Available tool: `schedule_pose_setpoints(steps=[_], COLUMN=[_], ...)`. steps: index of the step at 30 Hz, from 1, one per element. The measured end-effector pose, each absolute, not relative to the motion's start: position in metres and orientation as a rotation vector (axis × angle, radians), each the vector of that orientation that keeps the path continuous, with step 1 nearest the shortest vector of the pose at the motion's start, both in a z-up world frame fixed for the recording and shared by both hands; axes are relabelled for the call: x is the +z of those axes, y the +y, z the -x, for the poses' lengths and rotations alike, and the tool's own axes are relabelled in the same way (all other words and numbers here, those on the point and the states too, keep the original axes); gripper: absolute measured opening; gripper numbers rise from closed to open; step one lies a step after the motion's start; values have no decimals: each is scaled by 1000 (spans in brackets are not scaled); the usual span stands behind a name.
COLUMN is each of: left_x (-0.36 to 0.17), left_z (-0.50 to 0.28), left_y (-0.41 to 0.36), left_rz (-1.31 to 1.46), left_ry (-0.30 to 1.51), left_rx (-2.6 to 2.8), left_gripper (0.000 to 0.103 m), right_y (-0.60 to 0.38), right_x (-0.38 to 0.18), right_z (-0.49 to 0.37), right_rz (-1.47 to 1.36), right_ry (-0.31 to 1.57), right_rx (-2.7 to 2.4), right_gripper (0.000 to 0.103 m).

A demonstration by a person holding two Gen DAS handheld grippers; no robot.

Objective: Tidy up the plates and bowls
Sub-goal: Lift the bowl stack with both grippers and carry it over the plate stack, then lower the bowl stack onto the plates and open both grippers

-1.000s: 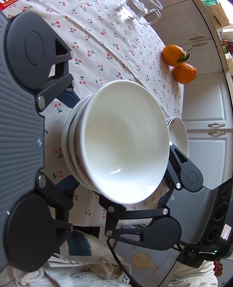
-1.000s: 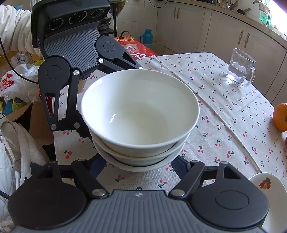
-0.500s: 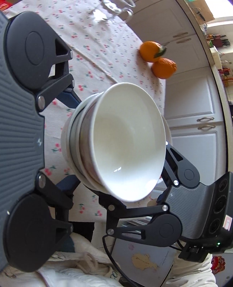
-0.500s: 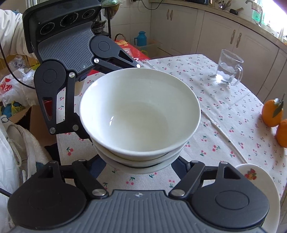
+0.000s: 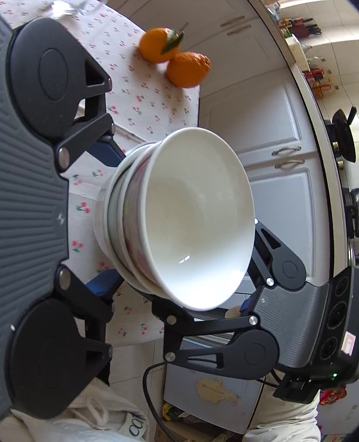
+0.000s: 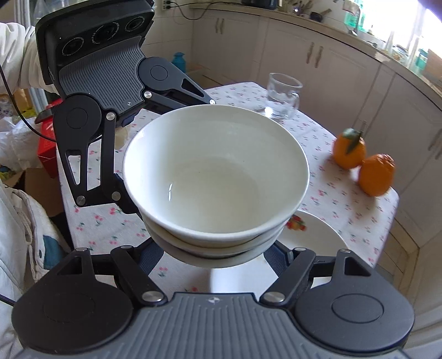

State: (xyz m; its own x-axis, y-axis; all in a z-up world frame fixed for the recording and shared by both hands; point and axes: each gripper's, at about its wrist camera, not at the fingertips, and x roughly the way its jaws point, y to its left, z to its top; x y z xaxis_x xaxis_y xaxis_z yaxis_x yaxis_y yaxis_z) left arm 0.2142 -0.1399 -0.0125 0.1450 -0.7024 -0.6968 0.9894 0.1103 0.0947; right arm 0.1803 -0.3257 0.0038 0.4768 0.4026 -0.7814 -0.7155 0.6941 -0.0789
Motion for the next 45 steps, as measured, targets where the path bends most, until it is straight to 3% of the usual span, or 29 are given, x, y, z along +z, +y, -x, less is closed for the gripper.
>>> schedule_pose_setpoints(steps=[13,41,43,45], left_x=[-35,-45,-46,-45], left_z=[-240,-253,-250,-249], left_y=[-196,-206,-205,-202], left_rz=[-656,-632,-632,-612], left_ry=[582,641,626,626], left_rx=[-1410,-1410,-1395,-1375], left_gripper=[81,81,84,94], right_y=[-383,-395,-394,-395], right_x=[-22,-37,-37,-36], right_z=[-201,-212,-212,-209], right_rz=[357,305,303,284], right_ry=[868,888,889,874], right_rx=[612,588,583,579], right_gripper=[83,83,84,92])
